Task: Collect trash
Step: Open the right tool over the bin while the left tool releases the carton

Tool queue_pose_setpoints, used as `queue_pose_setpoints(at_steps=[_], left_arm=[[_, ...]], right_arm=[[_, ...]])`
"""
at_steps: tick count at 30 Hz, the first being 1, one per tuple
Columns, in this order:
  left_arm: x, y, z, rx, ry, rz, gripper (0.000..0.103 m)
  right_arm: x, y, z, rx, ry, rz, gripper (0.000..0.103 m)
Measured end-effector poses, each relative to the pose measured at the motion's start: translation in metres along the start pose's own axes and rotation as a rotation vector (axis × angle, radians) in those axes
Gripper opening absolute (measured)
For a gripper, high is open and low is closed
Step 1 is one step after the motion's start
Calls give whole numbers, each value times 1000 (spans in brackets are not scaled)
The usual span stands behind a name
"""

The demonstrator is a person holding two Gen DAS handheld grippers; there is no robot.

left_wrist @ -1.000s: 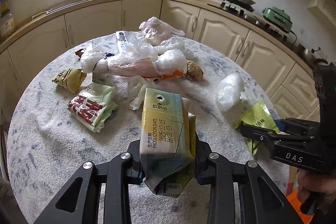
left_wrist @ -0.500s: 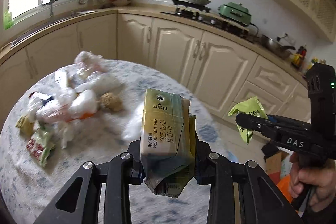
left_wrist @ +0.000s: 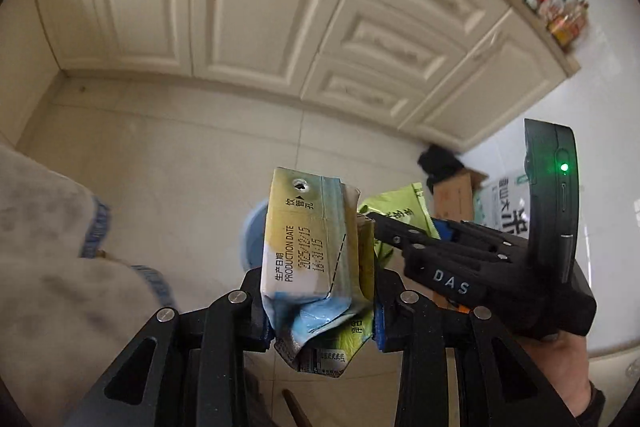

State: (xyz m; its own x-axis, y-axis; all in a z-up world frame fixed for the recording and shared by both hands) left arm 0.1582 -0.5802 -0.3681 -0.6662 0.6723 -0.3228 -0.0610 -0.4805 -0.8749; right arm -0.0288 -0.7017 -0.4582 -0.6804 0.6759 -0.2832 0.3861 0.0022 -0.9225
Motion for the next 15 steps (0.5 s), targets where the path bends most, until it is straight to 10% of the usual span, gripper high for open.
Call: queue_pose_setpoints(at_steps=[8, 10, 15], left_arm=[[-14, 101, -8, 33, -44, -164, 41], [-21, 110, -10, 15, -38, -177, 56], [-24, 108, 4, -73, -5, -129, 86]], right_arm=[[5, 59, 61, -10, 166, -56, 39], [4, 65, 72, -17, 214, -56, 44], [12, 66, 94, -35, 310, -19, 88]])
Point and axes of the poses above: each gripper's, at about its wrist camera, not at the fingertips, and y roughly the way its jaws point, z to its right, x to its underside, the point moved 7 cm from there along y, roughly the way its jaws point, and after that the axes turned 5 degrees about -y, right-handed, at the moved point
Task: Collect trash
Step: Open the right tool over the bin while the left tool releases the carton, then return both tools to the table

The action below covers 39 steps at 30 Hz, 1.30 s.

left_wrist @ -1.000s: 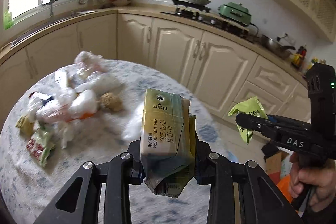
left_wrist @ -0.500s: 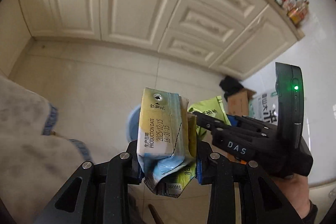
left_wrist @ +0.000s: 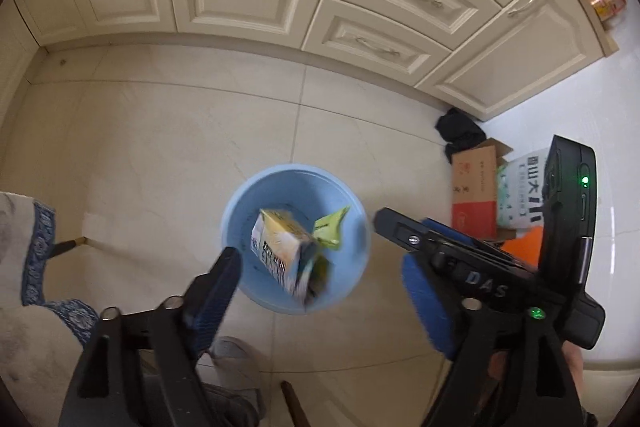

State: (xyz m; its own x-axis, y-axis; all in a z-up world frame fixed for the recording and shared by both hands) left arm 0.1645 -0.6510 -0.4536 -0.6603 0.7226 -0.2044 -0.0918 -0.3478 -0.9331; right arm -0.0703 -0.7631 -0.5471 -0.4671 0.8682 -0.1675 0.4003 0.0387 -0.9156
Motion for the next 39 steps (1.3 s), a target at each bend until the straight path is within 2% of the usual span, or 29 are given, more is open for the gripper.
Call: queue_pose_setpoints(at_steps=[3, 6, 11, 14, 19, 23, 27, 31, 35, 39], left_arm=[[6, -8, 4, -49, -6, 29, 87], [12, -22, 15, -110, -11, 49, 87], [34, -77, 35, -177, -6, 186, 87], [54, -117, 41, -221, -3, 257, 87], [102, -204, 44, -239, -30, 405, 87], [160, -282, 29, -251, -72, 530, 87], [225, -354, 10, -295, -120, 642, 88], [290, -416, -3, -372, -169, 760, 96], [363, -463, -8, -449, -225, 858, 101], [431, -497, -15, -516, -294, 907, 101]], right_arm=[[4, -7, 6, -7, 36, 21, 103], [5, -17, 9, -7, 57, 46, 103], [13, -41, -10, 17, 9, 65, 103], [20, -65, -31, 1, -21, 102, 103], [31, -116, -90, 8, -129, 190, 103], [43, -156, -150, 10, -251, 269, 103], [60, -189, -219, -3, -383, 340, 103], [75, -213, -276, -26, -484, 388, 103], [97, -238, -337, -67, -597, 443, 103], [122, -258, -399, -111, -706, 495, 103]])
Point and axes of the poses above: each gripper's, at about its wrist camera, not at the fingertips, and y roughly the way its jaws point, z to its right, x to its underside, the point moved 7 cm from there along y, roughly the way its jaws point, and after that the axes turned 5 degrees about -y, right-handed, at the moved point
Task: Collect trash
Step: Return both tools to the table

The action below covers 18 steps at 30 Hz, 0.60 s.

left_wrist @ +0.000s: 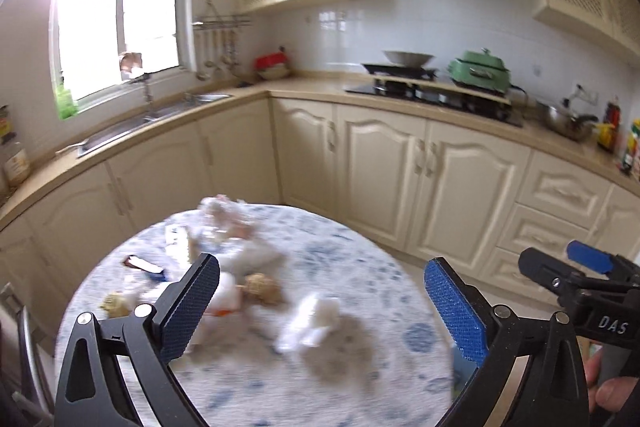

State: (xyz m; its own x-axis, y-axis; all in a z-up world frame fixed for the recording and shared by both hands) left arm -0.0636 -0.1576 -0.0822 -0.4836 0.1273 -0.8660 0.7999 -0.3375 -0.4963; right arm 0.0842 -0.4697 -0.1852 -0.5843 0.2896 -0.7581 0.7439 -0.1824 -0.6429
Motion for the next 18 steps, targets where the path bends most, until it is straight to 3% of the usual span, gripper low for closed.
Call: queue_pose_setpoints(at_steps=[5, 6, 14, 18], left_arm=[[12, -65, -44, -125, -28, 64, 102], [15, -70, -44, -131, -23, 29, 102], [29, -129, -76, -241, -111, 83, 102], [34, -150, -98, -271, -162, 86, 102]], right_arm=[[-23, -11, -77, -64, -123, 61, 103], [-26, -12, -88, -68, -140, 67, 103], [-40, -29, -184, -154, -268, 123, 103], [-43, -37, -211, -165, -314, 149, 103]])
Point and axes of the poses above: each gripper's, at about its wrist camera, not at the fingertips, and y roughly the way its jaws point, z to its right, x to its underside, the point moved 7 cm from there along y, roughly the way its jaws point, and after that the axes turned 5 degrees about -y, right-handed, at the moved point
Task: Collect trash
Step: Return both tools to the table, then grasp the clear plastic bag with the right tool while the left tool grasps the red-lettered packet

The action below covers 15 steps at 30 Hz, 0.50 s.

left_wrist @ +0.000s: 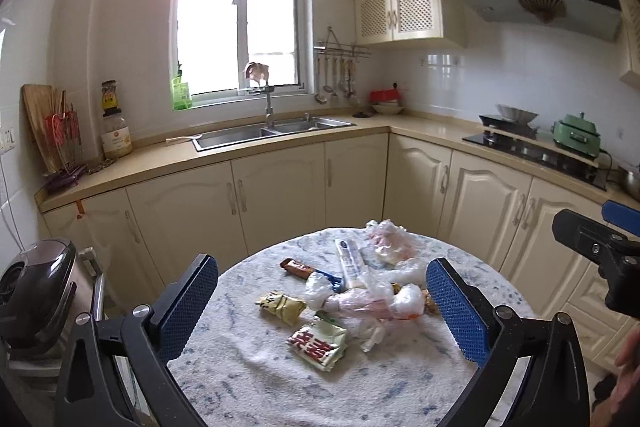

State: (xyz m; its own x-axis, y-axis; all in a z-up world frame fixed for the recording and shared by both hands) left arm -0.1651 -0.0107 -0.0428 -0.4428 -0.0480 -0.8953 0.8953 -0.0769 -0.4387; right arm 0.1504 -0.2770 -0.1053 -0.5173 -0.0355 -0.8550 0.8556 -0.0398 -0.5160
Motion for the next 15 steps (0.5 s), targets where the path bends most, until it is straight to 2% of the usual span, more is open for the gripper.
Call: queue_pose_setpoints(at_steps=[4, 7, 15], left_arm=[[-2, -1, -20, -38, -22, -4, 102], [0, 7, -35, -54, -25, -29, 102], [31, 64, -50, -36, -20, -166, 102]], right_arm=[[-7, -1, -13, -1, -37, 20, 103], [-3, 5, -15, 0, -58, 1, 103], [37, 45, 7, 20, -54, -149, 103]])
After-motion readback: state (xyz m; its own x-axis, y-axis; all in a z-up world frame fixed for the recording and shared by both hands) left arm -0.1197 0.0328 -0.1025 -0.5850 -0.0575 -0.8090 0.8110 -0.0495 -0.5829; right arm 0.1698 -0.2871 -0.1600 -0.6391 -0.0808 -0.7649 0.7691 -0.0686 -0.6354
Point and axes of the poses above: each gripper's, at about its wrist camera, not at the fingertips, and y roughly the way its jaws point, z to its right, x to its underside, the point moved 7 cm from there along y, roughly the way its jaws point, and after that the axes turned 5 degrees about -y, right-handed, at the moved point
